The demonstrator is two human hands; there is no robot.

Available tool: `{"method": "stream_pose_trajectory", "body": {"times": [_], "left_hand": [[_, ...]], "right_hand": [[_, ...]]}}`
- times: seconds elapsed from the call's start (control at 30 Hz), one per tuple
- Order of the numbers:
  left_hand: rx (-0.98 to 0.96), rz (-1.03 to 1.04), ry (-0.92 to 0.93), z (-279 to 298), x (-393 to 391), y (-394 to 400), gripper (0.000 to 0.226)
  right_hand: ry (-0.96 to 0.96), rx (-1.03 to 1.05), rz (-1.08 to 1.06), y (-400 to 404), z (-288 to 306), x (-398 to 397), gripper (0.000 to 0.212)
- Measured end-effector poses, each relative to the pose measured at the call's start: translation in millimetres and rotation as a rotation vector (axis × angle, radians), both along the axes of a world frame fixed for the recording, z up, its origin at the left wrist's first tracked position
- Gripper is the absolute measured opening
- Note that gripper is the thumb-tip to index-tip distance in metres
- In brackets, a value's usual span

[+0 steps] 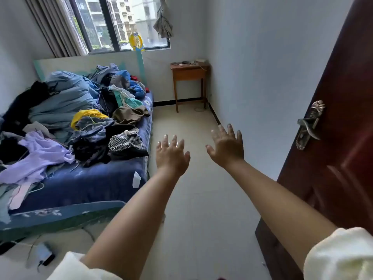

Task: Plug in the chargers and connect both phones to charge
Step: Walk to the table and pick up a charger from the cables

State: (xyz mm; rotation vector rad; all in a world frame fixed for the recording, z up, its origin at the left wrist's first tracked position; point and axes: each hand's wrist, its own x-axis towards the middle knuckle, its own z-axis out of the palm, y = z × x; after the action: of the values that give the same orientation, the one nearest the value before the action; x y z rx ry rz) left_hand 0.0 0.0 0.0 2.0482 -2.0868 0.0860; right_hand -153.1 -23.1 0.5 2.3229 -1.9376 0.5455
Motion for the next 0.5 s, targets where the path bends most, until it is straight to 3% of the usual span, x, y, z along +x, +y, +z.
{"method": "stream_pose_trajectory", "body": {"times": [0.17, 0.5], "left_hand": [[0.079, 0.009, 0.002, -28.8, 2.5, -116.8, 0.051], [0.125, 0.064, 0.025, -36.5, 31.5, -348.1, 0.049]], "right_hand": [[0.022, 0.096, -0.001, -110.8, -32.8, 1.7, 0.053], [-0.007, 0.207, -0.005, -354.4, -41.0, 21.0, 0.053]]}}
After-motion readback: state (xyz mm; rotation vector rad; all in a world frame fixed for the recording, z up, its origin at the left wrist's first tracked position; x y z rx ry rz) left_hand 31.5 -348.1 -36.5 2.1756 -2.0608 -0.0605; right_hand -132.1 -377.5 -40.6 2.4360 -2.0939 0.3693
